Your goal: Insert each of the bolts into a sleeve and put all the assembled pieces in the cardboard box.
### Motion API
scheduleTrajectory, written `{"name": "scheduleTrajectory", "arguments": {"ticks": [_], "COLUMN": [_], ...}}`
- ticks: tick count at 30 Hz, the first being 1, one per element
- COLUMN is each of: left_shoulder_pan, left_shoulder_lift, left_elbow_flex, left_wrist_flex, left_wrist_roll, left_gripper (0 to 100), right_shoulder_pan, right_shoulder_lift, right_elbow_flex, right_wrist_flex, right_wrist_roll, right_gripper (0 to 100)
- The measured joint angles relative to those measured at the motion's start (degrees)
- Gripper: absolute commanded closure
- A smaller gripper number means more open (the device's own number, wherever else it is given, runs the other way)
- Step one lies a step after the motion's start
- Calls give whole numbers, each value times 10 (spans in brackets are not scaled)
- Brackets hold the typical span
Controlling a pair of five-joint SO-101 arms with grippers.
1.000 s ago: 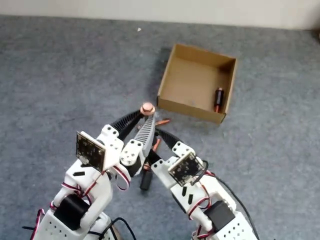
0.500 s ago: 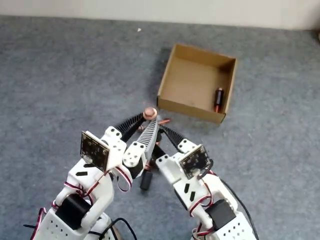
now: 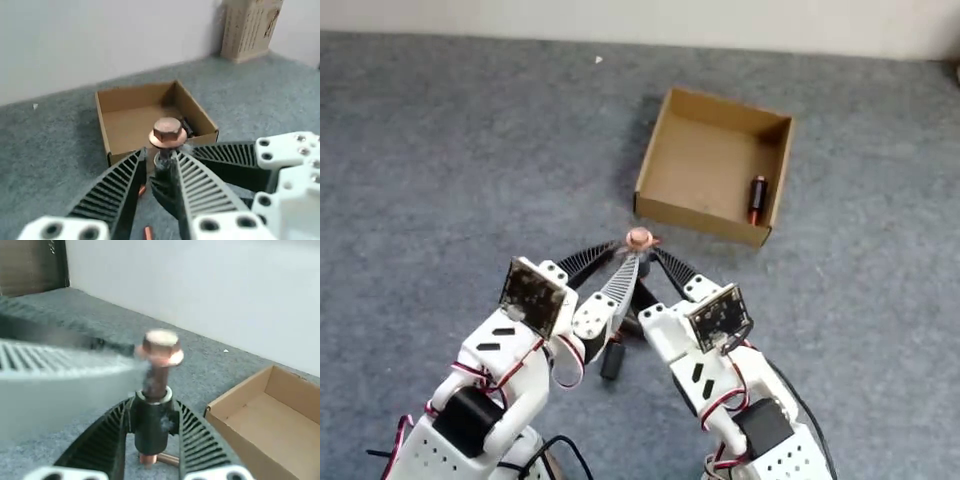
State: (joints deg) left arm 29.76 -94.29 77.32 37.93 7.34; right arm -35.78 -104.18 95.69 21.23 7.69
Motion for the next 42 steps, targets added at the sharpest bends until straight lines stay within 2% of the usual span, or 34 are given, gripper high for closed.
{"name": "scheduleTrajectory", "arguments": {"ticks": [3, 7, 17, 21, 25, 35, 42], "left_shoulder_pan": [1, -2, -13, -56, -113, -293, -354], "left_shoulder_lift": [0, 0, -8, -2, -5, -5, -5], "left_elbow_flex": [0, 0, -2, -2, -1, 30, 125], "left_wrist_flex": [2, 24, 60, 62, 63, 68, 68], "left_wrist_roll": [-21, -49, -55, -67, -125, -144, -144], "left_gripper": [886, 819, 817, 891, 998, 994, 994], "right_shoulder_pan": [1, 3, 18, 56, 87, 116, 133], "right_shoulder_lift": [0, 0, 2, 1, 1, 1, 1], "right_elbow_flex": [0, 0, 0, 0, 0, 0, -1], "right_wrist_flex": [0, 0, 1, 1, 31, 64, 142], "right_wrist_roll": [0, 0, 1, -1, -3, -3, -3], "right_gripper": [993, 993, 993, 993, 993, 993, 993]}}
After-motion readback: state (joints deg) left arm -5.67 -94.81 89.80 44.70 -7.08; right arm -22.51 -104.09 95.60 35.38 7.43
